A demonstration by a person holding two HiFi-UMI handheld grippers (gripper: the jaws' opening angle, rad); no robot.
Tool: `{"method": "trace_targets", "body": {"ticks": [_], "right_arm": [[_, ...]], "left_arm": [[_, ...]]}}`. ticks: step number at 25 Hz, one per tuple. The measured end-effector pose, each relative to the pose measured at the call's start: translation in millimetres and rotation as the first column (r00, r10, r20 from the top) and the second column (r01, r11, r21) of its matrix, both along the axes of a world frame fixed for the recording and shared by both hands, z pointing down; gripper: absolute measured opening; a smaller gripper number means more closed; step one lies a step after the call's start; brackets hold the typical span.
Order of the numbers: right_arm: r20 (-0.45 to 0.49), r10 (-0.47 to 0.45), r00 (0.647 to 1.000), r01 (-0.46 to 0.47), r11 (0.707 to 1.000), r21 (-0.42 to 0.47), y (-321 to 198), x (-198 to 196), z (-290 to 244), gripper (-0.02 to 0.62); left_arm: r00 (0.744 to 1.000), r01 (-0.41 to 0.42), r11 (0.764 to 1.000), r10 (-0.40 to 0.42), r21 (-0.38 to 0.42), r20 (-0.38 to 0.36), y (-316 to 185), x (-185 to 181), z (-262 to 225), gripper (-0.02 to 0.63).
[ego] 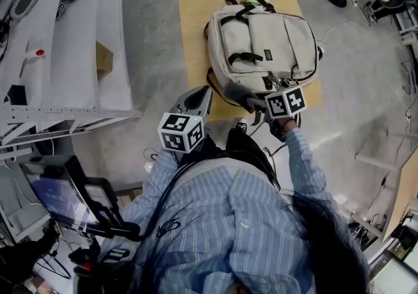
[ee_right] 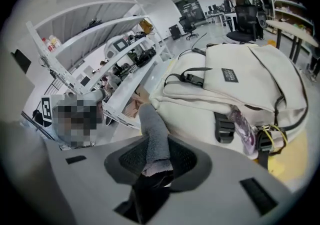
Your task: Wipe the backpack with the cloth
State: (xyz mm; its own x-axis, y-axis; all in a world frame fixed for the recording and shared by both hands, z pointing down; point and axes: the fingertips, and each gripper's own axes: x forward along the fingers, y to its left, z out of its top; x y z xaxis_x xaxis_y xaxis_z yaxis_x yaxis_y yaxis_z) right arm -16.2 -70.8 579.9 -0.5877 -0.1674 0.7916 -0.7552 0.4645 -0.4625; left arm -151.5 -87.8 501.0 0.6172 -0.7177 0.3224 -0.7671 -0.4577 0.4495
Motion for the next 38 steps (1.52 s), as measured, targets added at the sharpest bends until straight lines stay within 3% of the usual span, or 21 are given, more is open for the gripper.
{"method": "trace_targets", "body": {"ticks": [14, 23, 30, 38], "right_arm": [[0.054, 0.053, 0.997, -0.052, 0.998, -0.018, -3.9, 148.7, 0.4, 0.110], [0.012, 0.109, 0.994, -0.109, 0.994, -0.029, -29.5, 251.6, 19.7, 0.110], [0.011, 0.125, 0.992, -0.125, 0.992, -0.030, -46.2, 307.5, 24.7, 0.110], [0.000, 0.234, 0.972, -0.234, 0.972, -0.019, -59.7, 362.7, 17.8, 0.110]], "left_arm": [[0.999, -0.048, 0.999, 0.048, -0.005, 0.020, -12.3, 127.2, -4.0, 0.008], [0.999, -0.028, 1.000, 0.028, -0.005, 0.029, -30.6, 188.5, -1.7, 0.008], [0.998, -0.046, 0.999, 0.046, 0.004, 0.046, -46.8, 220.8, -2.1, 0.008], [0.996, -0.067, 0.998, 0.067, -0.002, 0.055, -59.6, 239.7, -7.1, 0.008]]}}
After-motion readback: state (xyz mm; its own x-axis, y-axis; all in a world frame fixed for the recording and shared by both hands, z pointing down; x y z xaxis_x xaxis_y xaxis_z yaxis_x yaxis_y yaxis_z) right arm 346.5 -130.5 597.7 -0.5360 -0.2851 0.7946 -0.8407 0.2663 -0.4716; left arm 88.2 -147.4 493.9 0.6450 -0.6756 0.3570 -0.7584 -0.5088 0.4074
